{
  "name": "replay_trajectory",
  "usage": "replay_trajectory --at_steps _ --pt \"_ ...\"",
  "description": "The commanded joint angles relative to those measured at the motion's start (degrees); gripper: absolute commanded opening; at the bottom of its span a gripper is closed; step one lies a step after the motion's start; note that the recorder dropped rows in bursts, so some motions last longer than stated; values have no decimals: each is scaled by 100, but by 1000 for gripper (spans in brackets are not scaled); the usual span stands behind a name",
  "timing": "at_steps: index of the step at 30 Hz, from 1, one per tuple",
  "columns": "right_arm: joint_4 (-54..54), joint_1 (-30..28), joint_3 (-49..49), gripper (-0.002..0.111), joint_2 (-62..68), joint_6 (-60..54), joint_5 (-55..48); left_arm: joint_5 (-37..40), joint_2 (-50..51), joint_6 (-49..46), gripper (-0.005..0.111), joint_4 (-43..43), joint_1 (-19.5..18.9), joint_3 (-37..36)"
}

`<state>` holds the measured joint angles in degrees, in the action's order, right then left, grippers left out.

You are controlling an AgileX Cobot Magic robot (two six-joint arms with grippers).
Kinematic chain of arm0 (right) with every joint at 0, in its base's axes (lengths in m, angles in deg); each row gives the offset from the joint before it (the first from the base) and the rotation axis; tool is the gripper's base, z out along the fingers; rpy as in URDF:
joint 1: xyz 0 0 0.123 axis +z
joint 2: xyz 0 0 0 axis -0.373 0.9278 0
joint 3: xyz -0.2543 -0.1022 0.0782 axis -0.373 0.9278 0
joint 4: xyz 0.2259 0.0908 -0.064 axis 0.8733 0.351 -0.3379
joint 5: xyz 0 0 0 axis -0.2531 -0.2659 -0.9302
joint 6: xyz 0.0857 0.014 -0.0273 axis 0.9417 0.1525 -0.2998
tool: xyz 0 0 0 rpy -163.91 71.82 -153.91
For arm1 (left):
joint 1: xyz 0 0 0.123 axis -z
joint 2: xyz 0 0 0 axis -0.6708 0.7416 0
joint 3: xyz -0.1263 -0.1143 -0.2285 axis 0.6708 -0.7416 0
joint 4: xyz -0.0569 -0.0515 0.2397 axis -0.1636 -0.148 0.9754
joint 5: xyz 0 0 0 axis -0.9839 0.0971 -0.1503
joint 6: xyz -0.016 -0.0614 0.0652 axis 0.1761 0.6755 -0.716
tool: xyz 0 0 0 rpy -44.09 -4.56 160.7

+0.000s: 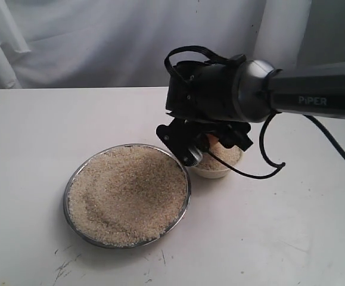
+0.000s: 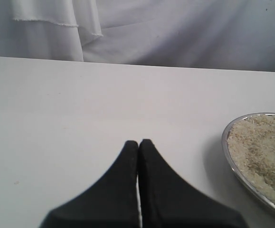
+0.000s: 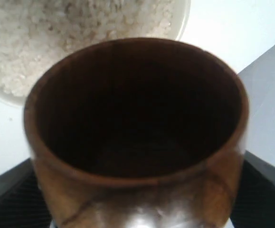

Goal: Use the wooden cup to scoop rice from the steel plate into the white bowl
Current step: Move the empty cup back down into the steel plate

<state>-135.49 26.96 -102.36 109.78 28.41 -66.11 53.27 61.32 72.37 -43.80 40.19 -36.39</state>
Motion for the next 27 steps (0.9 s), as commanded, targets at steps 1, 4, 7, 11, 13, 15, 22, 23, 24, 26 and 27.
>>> replay_trajectory --at_steps 1,4,7,11,13,15,22,23,24,26,27 --pt "459 -33 -59 0 -266 746 832 -81 -24 0 0 6 15 -28" --pt "732 151 -198 0 -298 1064 1360 -81 -24 0 0 6 15 -28" --pt "784 375 -220 0 -272 1064 2013 -81 -24 0 0 6 15 -28" --pt "645 690 -220 0 25 1073 2560 -81 -24 0 0 6 15 -28" --pt "160 804 -220 0 333 1073 2560 -81 -24 0 0 6 15 -28" --pt "-299 851 -220 0 567 1073 2453 -81 -24 0 0 6 15 -28" --pt "-2639 950 -220 0 1070 2451 1988 -81 -24 0 0 6 15 -28" --pt "-2849 950 -220 0 1085 2580 1961 -81 -24 0 0 6 15 -28" --pt "-3055 950 -220 0 1106 2697 1948 -81 -24 0 0 6 15 -28" --pt "-3204 950 -220 0 1106 2758 1959 -81 -24 0 0 6 15 -28" --pt "-3219 950 -220 0 1106 2758 1972 -81 -24 0 0 6 15 -28"
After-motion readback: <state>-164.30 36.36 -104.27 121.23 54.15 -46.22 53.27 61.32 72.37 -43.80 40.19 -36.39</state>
